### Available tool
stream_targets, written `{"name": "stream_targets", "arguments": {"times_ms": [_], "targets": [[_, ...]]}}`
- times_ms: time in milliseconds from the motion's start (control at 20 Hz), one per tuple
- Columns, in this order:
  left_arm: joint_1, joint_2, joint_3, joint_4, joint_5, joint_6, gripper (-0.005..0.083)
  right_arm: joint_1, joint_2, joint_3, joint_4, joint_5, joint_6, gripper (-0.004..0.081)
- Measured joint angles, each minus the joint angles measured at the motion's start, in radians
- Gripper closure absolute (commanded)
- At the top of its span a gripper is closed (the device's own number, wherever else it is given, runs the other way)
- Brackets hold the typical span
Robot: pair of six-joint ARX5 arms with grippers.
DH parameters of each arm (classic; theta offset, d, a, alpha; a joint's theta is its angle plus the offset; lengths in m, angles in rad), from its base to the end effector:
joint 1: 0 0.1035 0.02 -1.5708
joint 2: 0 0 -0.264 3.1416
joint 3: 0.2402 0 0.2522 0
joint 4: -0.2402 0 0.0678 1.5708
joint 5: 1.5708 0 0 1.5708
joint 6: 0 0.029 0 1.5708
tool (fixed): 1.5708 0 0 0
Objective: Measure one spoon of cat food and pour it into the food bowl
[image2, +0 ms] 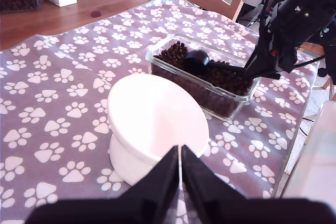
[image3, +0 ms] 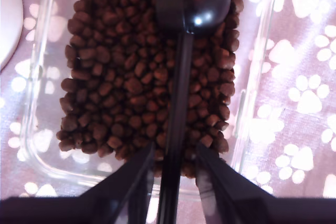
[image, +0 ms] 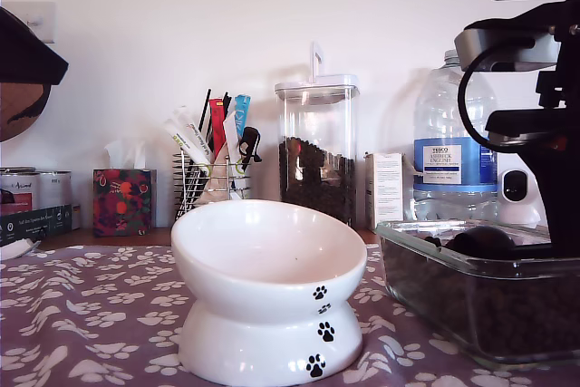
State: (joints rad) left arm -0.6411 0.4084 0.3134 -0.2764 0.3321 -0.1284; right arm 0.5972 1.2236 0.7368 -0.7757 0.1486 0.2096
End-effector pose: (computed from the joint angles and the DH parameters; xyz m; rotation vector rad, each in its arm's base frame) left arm 0.0873 -0.0769 0.2103 -0.0573 0.4426 -0.9351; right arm 0.1711 0.1112 0.1983 -0.2815 1.2104 0.2592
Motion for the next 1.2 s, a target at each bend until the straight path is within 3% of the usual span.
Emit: {"name": "stream_targets", "arguments": {"times_ms": [250, 600, 700, 900, 1200], "targets": [[0.0, 0.0, 0.0, 0.0, 0.0, 0.0, 0.0793, 0.0, 0.019, 0.0, -0.006, -0.009, 0.003, 0.0789], [0.0, 0.0, 0.0, 0.0, 0.0, 0.0, 0.0793, 0.0, 0.019, 0.015, -0.035, 0.0, 0.002, 0.0781], [0.0, 0.0, 0.0, 0.0, 0.0, 0.0, 0.0793, 0.0, 0.02, 0.056, -0.065, 0.05, -0.005, 0.0781], [0.0, 0.0, 0.0, 0.0, 0.0, 0.0, 0.0793, 0.0, 0.02, 0.149, -0.087, 0.131, -0.068, 0.0781], [0.0, 0.0, 0.0, 0.0, 0.0, 0.0, 0.0793, 0.005, 0.031, 0.151, -0.109, 0.196, -0.189, 0.0782]]}}
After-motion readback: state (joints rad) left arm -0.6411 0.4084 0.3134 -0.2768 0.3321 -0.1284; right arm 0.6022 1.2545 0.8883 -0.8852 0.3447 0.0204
